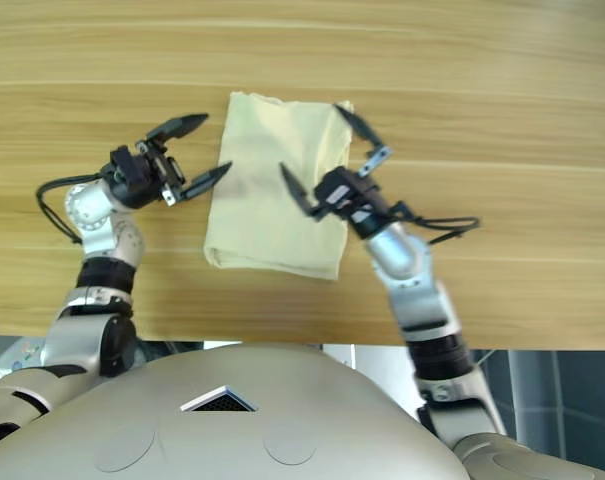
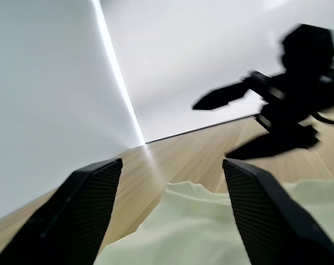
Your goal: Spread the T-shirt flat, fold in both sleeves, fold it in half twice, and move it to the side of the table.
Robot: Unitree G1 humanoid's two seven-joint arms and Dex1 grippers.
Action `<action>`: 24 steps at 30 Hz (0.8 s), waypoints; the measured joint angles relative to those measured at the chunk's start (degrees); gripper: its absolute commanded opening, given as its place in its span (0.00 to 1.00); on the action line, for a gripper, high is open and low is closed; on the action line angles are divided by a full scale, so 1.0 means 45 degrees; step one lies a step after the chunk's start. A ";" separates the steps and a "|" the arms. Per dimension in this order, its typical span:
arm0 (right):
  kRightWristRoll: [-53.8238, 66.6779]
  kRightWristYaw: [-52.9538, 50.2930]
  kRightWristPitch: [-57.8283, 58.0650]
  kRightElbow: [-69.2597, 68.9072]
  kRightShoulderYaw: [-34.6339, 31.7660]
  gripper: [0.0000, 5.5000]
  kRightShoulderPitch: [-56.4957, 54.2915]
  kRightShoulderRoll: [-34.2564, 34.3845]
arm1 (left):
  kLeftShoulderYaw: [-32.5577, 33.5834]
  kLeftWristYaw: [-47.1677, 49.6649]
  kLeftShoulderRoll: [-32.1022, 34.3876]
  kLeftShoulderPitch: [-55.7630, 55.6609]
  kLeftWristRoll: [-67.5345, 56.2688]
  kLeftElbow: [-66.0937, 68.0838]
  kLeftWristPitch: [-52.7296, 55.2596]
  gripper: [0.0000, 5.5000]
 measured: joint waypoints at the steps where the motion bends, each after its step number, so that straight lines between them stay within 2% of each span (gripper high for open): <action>1: -0.0004 0.0139 -0.0202 0.0035 -0.0473 0.98 -0.0106 -0.0546 | -0.0133 0.0001 0.0437 0.0351 0.0213 -0.0726 -0.0059 0.62; 4: -0.0331 0.0896 -0.1916 0.1043 -0.2133 0.98 -0.0123 -0.3338 | -0.0210 0.0047 0.2540 0.2091 0.0835 -0.4422 -0.0061 0.62; 6: -0.0418 0.1415 -0.2978 0.1945 -0.2665 0.98 0.0122 -0.4775 | -0.0184 0.0139 0.3921 0.2791 0.1590 -0.5549 -0.0097 0.62; 12: -0.1610 0.2525 -0.5604 0.3743 -0.2341 0.98 0.2336 -0.6924 | -0.0921 0.0713 0.5692 0.4117 0.3283 -0.6998 -0.0291 0.62; 17: -0.1265 0.3306 -0.7228 0.3349 -0.1548 0.98 0.3390 -0.7434 | -0.1779 0.1489 0.6138 0.4684 0.4267 -0.7643 -0.0585 0.62; 24: -0.0933 0.3763 -0.7608 0.2971 -0.0573 0.98 0.3263 -0.7292 | -0.2866 0.2507 0.6712 0.4503 0.5732 -0.5982 -0.1131 0.62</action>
